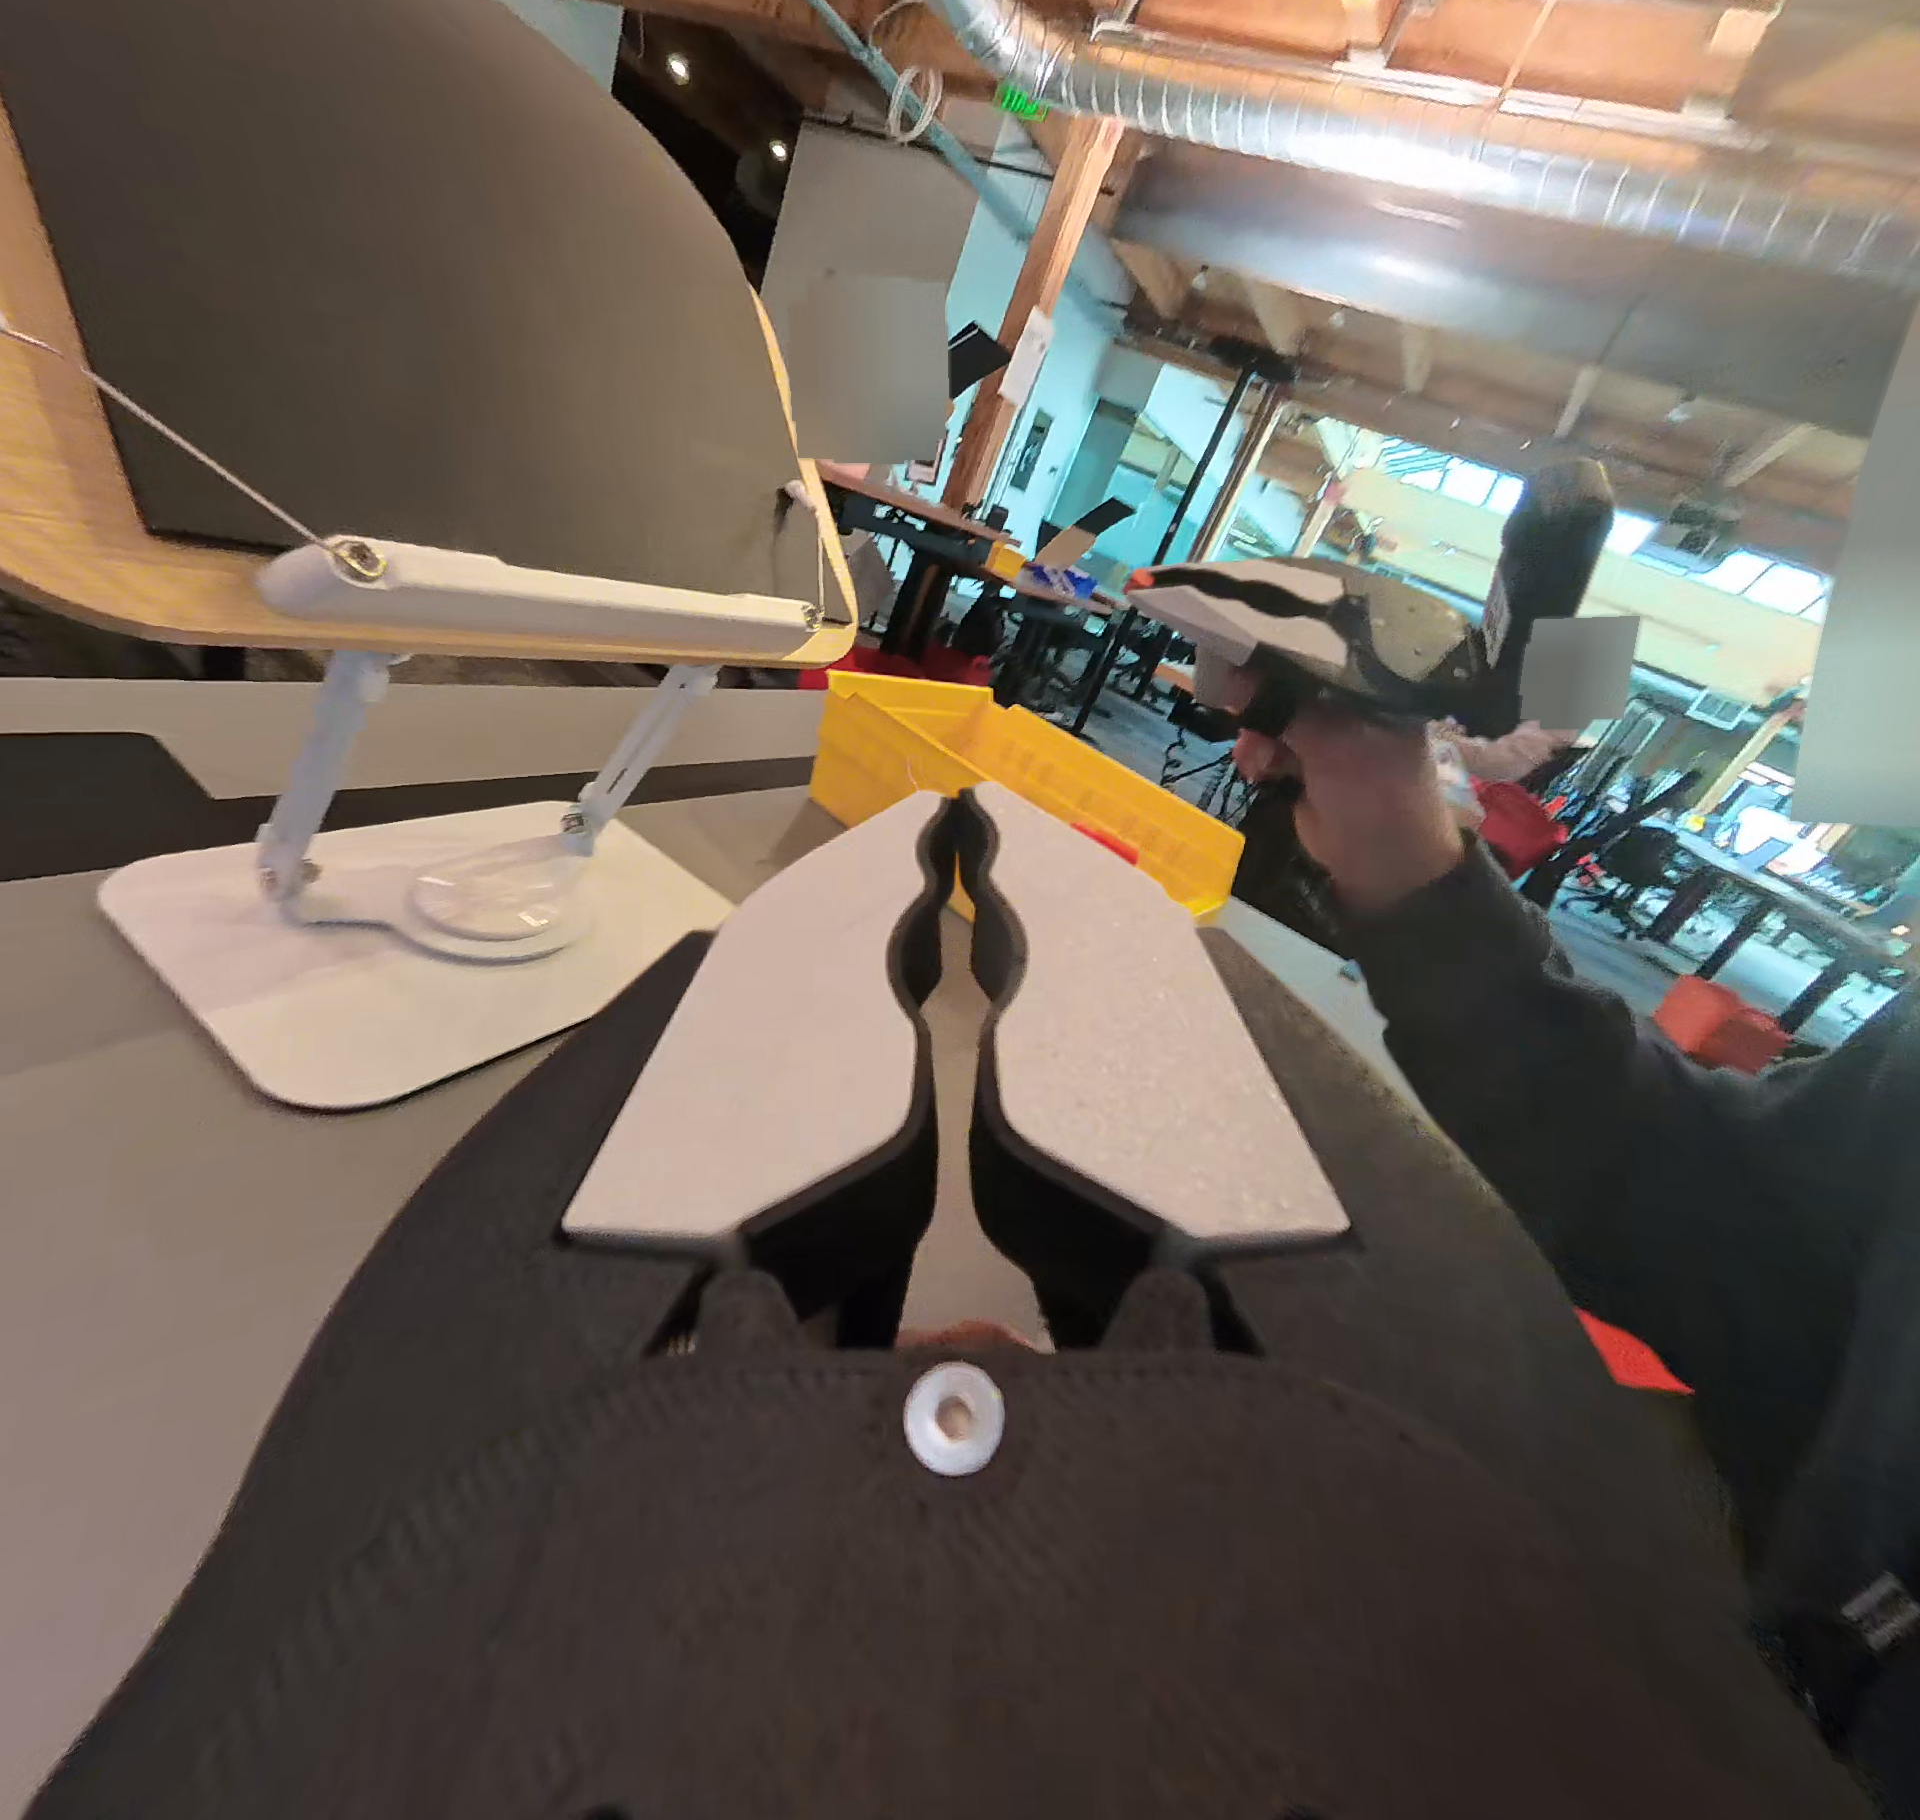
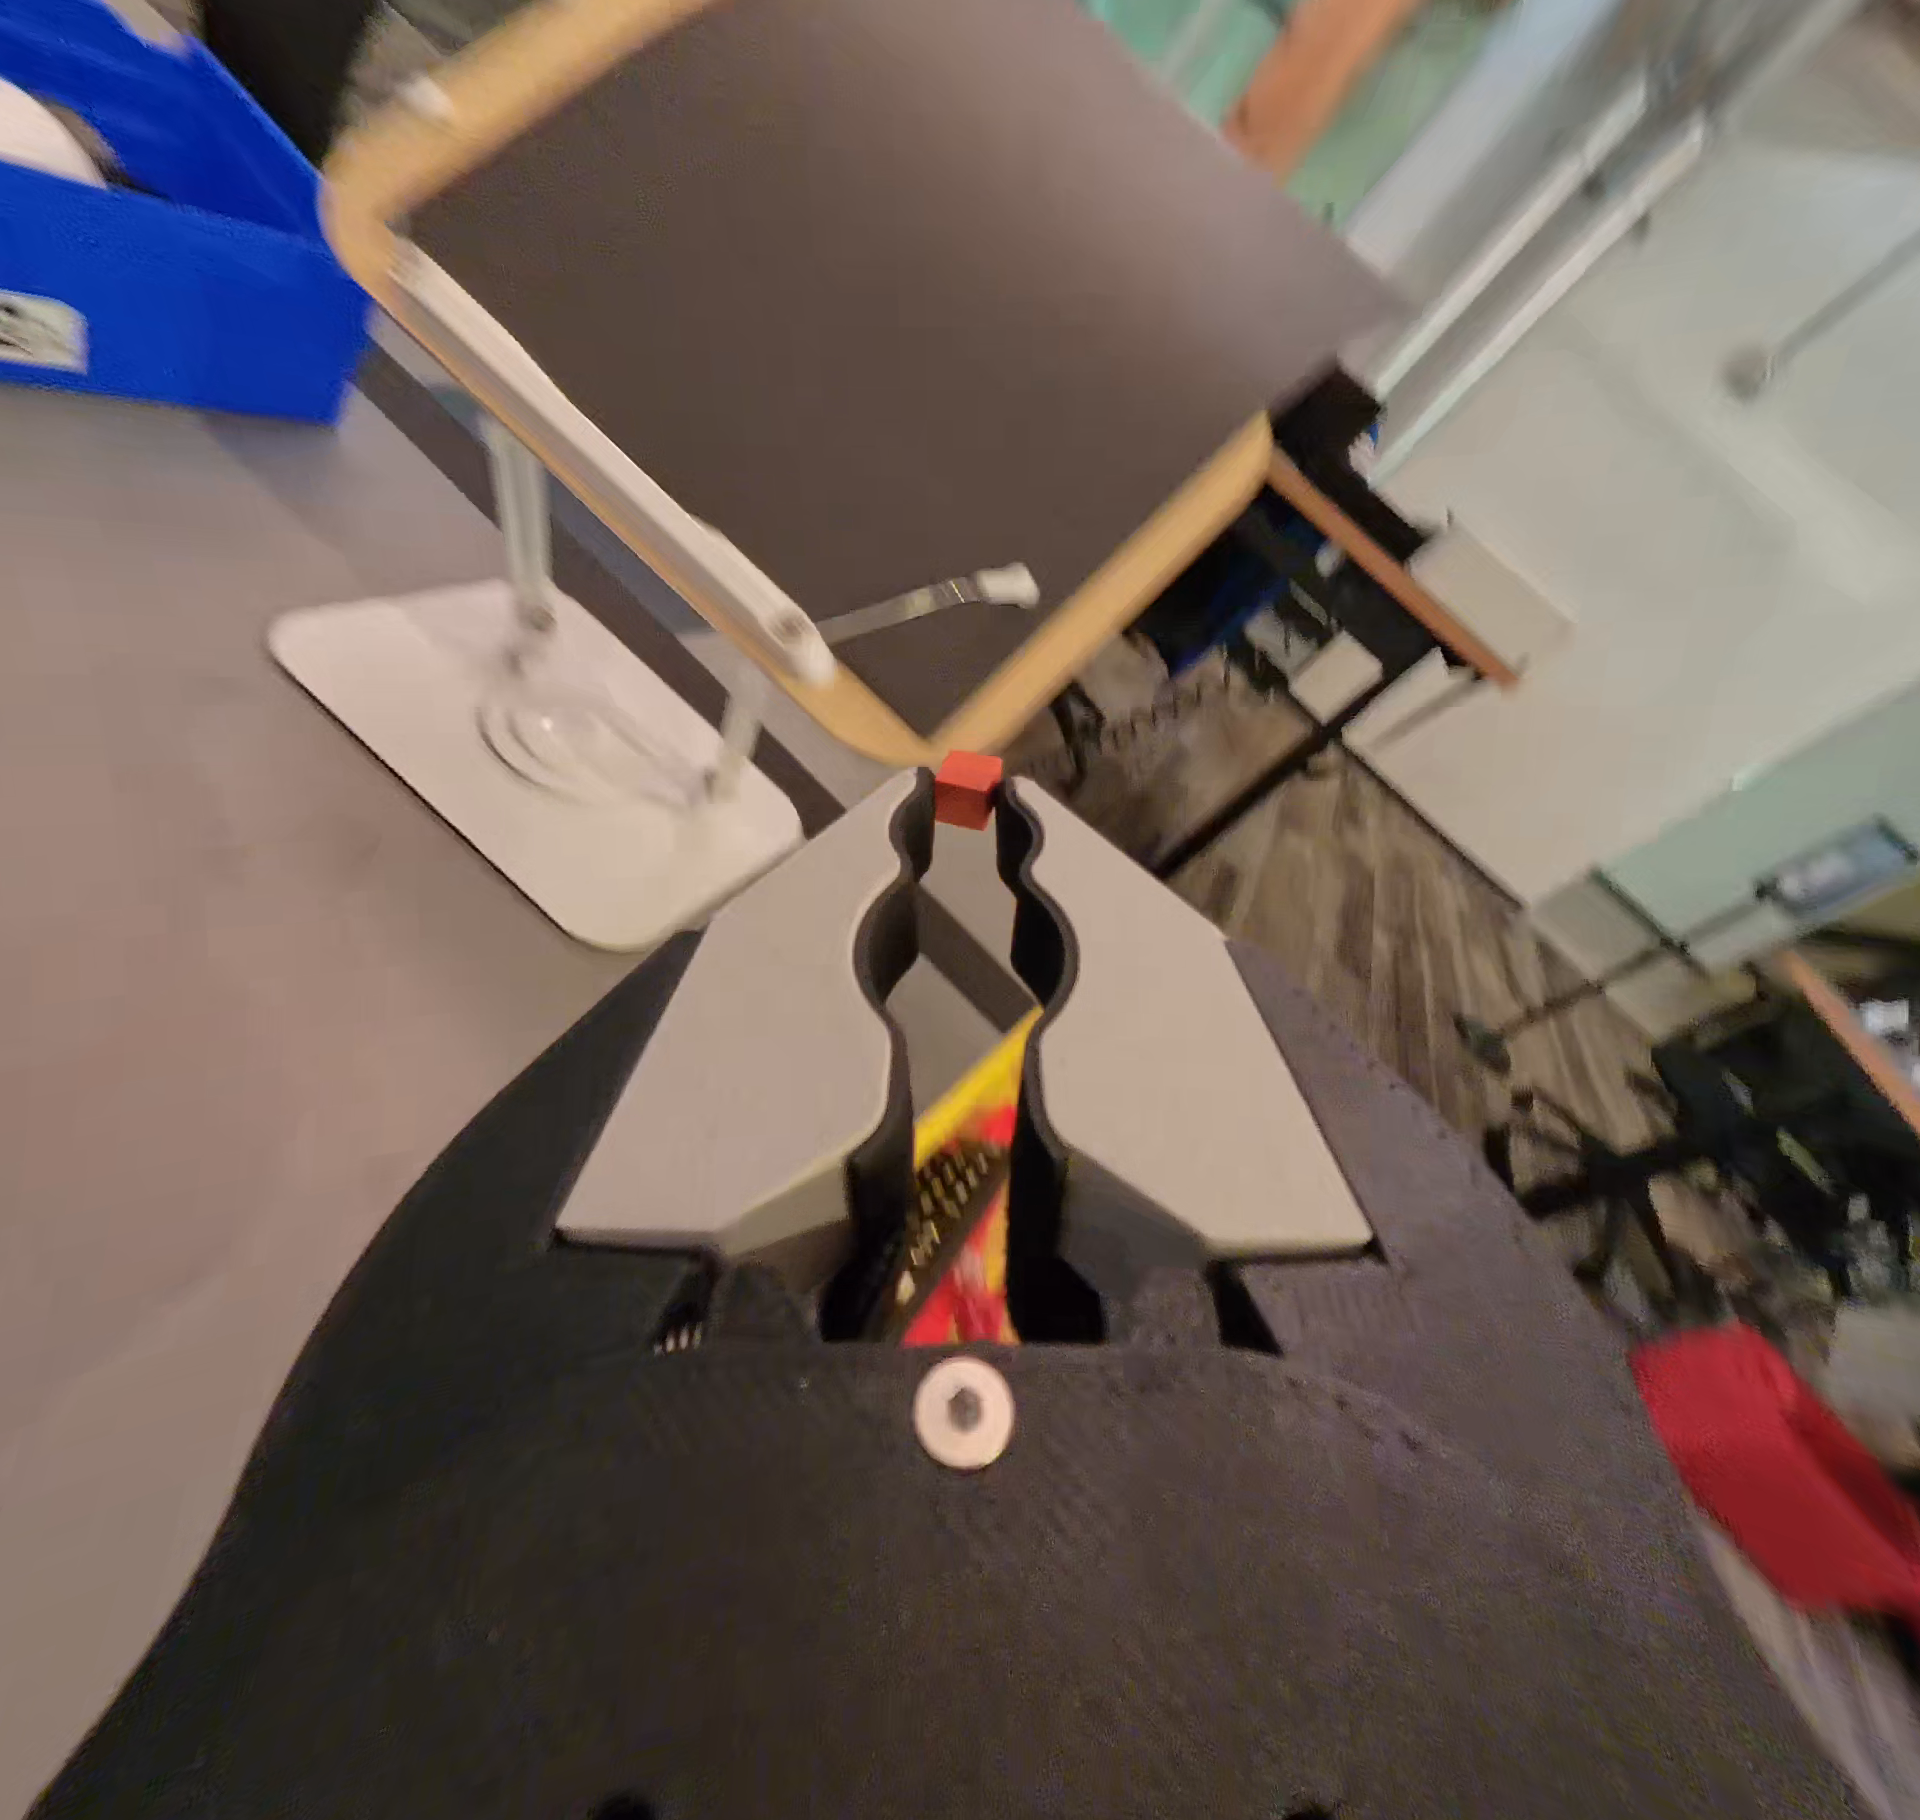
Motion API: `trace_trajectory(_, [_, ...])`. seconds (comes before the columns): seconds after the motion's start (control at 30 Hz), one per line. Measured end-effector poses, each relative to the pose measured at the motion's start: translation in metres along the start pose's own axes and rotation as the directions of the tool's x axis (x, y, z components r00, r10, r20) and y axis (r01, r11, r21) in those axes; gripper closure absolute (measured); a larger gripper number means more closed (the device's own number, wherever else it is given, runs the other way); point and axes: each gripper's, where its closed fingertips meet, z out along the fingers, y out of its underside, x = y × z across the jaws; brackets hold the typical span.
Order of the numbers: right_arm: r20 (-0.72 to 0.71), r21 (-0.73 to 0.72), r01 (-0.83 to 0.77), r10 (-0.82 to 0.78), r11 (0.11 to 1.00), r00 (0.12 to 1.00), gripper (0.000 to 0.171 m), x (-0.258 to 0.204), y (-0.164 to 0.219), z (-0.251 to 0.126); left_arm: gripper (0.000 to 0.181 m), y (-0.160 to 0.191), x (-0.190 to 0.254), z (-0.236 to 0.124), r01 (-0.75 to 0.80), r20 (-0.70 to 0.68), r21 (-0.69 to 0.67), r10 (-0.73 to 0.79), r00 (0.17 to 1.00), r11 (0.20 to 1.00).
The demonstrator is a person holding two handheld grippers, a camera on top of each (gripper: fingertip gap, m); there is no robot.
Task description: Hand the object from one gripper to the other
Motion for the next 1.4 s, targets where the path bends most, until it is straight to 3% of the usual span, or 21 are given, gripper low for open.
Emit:
trace_trajectory(0.13, [-0.003, -0.289, -0.106, 0.11, 0.951, 0.994, 0.163, 0.03, 0.089, -0.004, 0.181, 0.002, -0.013, -0.011, -0.032, 0.053, -0.036, 0.034, 0.998, 0.999])
trace_trajectory(0.3, [0.009, -0.524, -0.21, 0.252, 0.825, 0.968, 0.162, 0.024, 0.18, -0.006, 0.181, -0.002, -0.033, -0.027, -0.103, 0.138, -0.097, 0.116, 0.984, 0.99])
trace_trajectory(0.4, [0.011, -0.586, -0.265, 0.335, 0.766, 0.942, 0.154, 0.013, 0.211, -0.003, 0.181, -0.007, -0.04, -0.036, -0.14, 0.167, -0.124, 0.16, 0.973, 0.982])
trace_trajectory(0.5, [-0.018, -0.577, -0.299, 0.354, 0.76, 0.935, 0.145, 0.017, 0.218, -0.002, 0.18, -0.012, -0.047, -0.044, -0.162, 0.196, -0.139, 0.187, 0.963, 0.977])
trace_trajectory(0.63, [-0.029, -0.478, -0.275, 0.297, 0.834, 0.954, 0.151, 0.026, 0.183, -0.003, 0.179, -0.017, -0.059, -0.057, -0.178, 0.244, -0.161, 0.213, 0.946, 0.971])
trace_trajectory(0.8, [-0.005, -0.251, -0.19, 0.195, 0.949, 0.981, 0.159, 0.022, 0.1, -0.006, 0.172, -0.033, -0.086, -0.085, -0.278, 0.375, -0.281, 0.372, 0.849, 0.918])
trace_trajectory(0.97, [0.115, -0.037, -0.11, 0.113, 0.993, 0.987, 0.159, -0.025, 0.022, 0.0, 0.158, -0.051, -0.129, -0.132, -0.316, 0.503, -0.49, 0.56, 0.659, 0.812])
trace_trajectory(1.07, [0.222, 0.062, -0.134, 0.118, 0.989, 0.968, 0.16, -0.065, -0.01, 0.009, 0.155, -0.06, -0.152, -0.158, -0.272, 0.557, -0.517, 0.56, 0.613, 0.811])
trace_trajectory(1.4, [0.455, 0.071, -0.149, 0.101, 0.986, 0.885, 0.159, -0.177, -0.019, 0.051, 0.133, -0.053, -0.227, -0.19, -0.072, 0.625, -0.565, 0.483, 0.614, 0.822])
